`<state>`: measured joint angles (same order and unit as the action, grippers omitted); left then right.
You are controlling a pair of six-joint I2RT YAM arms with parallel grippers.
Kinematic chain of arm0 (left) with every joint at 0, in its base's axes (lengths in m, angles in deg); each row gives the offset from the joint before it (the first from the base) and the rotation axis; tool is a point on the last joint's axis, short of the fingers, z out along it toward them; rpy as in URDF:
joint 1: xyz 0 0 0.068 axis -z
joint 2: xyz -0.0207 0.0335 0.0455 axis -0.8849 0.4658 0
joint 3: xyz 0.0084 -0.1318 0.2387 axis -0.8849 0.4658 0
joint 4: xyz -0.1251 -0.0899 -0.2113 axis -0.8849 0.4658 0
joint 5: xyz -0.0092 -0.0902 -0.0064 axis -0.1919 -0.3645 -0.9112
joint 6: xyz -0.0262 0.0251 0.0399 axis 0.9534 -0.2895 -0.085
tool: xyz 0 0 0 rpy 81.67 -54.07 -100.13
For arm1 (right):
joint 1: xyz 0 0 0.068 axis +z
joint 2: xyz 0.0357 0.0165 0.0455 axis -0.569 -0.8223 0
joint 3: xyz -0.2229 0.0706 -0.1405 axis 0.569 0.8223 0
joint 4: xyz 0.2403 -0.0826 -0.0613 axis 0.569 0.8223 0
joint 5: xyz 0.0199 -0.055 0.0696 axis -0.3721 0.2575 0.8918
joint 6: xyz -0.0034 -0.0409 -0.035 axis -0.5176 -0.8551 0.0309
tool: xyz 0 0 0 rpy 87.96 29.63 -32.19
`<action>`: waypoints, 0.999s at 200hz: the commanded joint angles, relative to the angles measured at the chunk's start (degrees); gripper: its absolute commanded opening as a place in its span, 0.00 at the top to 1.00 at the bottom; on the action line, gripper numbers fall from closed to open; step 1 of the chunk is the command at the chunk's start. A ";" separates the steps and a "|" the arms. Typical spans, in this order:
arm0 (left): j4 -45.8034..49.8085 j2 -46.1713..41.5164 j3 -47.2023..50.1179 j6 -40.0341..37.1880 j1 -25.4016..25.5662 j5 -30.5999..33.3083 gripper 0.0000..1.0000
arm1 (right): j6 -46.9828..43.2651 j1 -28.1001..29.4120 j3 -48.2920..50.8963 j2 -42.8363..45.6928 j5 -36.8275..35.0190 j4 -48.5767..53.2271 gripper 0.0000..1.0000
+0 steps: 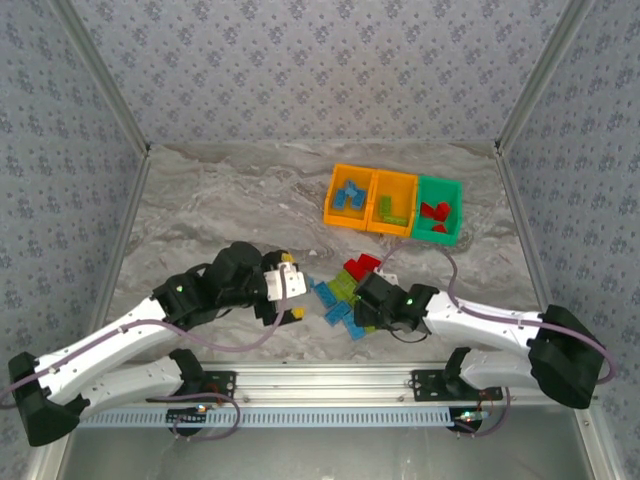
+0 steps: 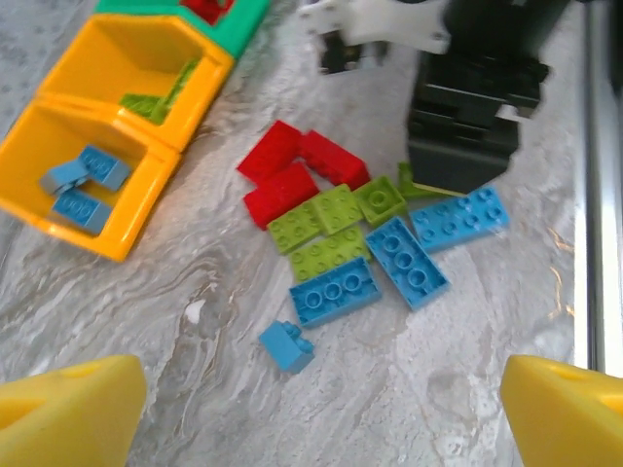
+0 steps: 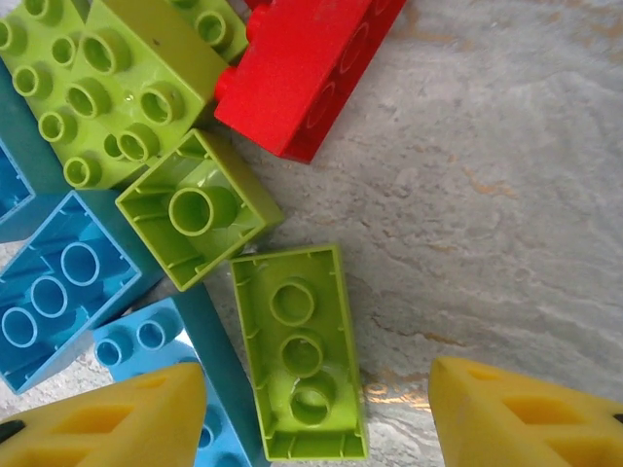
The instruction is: Sort the legos into containers by color
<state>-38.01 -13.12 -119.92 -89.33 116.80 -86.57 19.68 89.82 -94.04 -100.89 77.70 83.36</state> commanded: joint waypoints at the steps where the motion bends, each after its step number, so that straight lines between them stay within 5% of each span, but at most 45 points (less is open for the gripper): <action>1: 2.53 -0.53 -0.13 -9.46 0.44 -7.55 0.02 | -0.87 -1.37 0.36 -2.48 2.78 -4.43 0.37; 52: 3.72 -0.62 2.03 -12.53 0.75 -7.40 0.01 | -1.59 -2.60 -1.68 -8.92 0.07 -3.19 0.46; 103: 3.91 0.06 2.04 -13.31 0.76 -6.56 0.01 | -1.53 -2.03 -2.50 -11.88 -1.12 -1.97 0.68; 155: 2.67 -0.95 2.77 -14.03 0.64 -3.85 0.01 | -1.70 -1.68 -7.55 3.80 -14.40 7.89 0.74; 200: -4.35 -5.47 5.55 -13.59 0.13 0.61 0.01 | -18.28 -15.98 -16.86 5.29 -16.46 2.95 0.74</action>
<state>-36.81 -14.54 -116.07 -102.53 117.11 -87.90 11.88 80.59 -106.26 -93.05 65.46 88.17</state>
